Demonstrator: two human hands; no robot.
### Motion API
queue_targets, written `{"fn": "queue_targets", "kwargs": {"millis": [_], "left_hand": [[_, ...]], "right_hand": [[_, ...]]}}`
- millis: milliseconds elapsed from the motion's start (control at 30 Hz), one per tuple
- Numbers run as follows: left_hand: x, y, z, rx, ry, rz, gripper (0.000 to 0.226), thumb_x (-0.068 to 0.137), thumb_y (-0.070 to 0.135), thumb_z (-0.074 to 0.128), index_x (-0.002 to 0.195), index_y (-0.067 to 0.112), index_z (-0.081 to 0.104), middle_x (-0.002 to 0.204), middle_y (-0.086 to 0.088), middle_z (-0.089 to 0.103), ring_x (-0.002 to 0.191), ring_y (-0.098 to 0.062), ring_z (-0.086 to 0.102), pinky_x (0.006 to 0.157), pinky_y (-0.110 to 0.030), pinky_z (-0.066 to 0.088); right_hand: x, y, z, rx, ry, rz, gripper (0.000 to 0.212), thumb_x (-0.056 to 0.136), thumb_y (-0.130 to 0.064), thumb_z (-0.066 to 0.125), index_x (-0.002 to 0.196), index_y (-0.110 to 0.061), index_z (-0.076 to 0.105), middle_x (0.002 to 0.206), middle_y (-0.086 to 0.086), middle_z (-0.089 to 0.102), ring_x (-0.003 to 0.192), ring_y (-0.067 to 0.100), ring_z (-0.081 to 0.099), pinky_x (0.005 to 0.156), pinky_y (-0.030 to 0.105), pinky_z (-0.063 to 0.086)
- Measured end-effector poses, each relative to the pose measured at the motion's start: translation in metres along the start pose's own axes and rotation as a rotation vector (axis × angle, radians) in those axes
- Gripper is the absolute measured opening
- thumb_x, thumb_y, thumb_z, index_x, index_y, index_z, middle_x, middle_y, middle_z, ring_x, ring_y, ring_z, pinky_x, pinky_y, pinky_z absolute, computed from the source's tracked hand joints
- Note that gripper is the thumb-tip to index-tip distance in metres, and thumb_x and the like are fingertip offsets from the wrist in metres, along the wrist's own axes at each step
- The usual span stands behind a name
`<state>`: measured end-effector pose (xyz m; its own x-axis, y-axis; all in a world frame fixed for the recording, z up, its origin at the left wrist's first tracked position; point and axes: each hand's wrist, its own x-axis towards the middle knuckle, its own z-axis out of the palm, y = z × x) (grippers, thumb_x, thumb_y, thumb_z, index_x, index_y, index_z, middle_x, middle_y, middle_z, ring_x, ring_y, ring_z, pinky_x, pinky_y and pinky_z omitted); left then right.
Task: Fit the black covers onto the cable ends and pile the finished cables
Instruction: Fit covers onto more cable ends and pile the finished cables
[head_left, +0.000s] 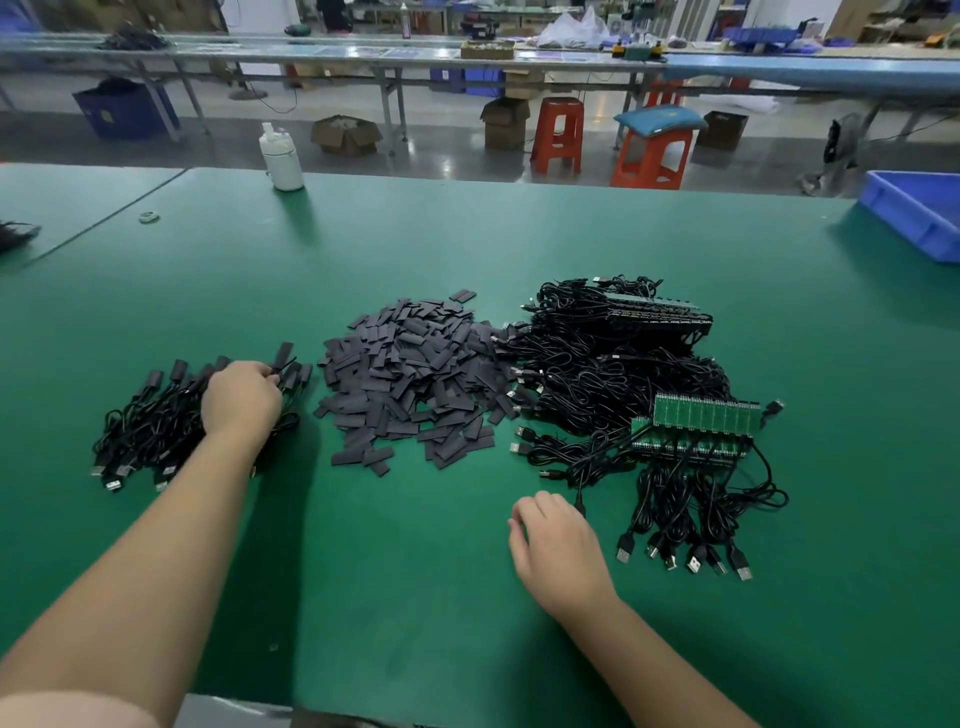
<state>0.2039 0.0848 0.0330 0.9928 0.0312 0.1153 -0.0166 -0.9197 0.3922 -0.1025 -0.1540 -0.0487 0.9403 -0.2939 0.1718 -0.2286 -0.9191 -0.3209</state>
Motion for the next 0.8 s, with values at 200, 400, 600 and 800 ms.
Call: {"fn": "queue_targets", "kwargs": {"millis": [200,400,600,800], "left_hand": [[0.026,-0.01,0.017,0.328,-0.11,-0.036,0.029,0.094,0.046,0.061,0.107,0.024,0.074,0.12,-0.016,0.065,0.114,-0.037,0.052,0.091,-0.042,0.046],[0.016,0.0,0.027,0.304,0.123,0.123,0.04,0.102,0.033,0.045,0.094,0.004,0.072,0.09,-0.021,0.066,0.085,-0.04,0.06,0.072,-0.041,0.05],[-0.008,0.017,0.035,0.358,-0.056,0.048,0.043,0.1,0.037,0.046,0.117,0.002,0.062,0.124,-0.022,0.053,0.112,-0.04,0.052,0.094,-0.044,0.043],[-0.024,0.013,0.046,0.5,-0.041,0.136,0.037,0.098,0.037,0.05,0.122,0.009,0.06,0.133,-0.016,0.049,0.119,-0.036,0.042,0.097,-0.045,0.036]], "right_hand": [[-0.001,-0.002,0.001,-0.044,0.116,-0.019,0.01,0.089,-0.02,0.066,0.082,-0.016,0.06,0.076,-0.004,0.055,0.069,0.017,0.052,0.064,0.029,0.045],[-0.002,0.0,0.003,-0.057,0.134,-0.039,0.01,0.092,-0.022,0.062,0.083,-0.017,0.059,0.077,-0.004,0.053,0.07,0.016,0.051,0.067,0.028,0.045],[-0.004,-0.005,-0.003,-0.09,0.147,-0.047,0.013,0.086,-0.02,0.07,0.08,-0.018,0.059,0.073,-0.005,0.053,0.066,0.015,0.051,0.063,0.027,0.046],[0.0,-0.003,-0.031,-0.036,0.157,-0.129,0.003,0.09,-0.017,0.068,0.088,-0.014,0.068,0.08,-0.003,0.06,0.074,0.016,0.056,0.068,0.029,0.053]]}}
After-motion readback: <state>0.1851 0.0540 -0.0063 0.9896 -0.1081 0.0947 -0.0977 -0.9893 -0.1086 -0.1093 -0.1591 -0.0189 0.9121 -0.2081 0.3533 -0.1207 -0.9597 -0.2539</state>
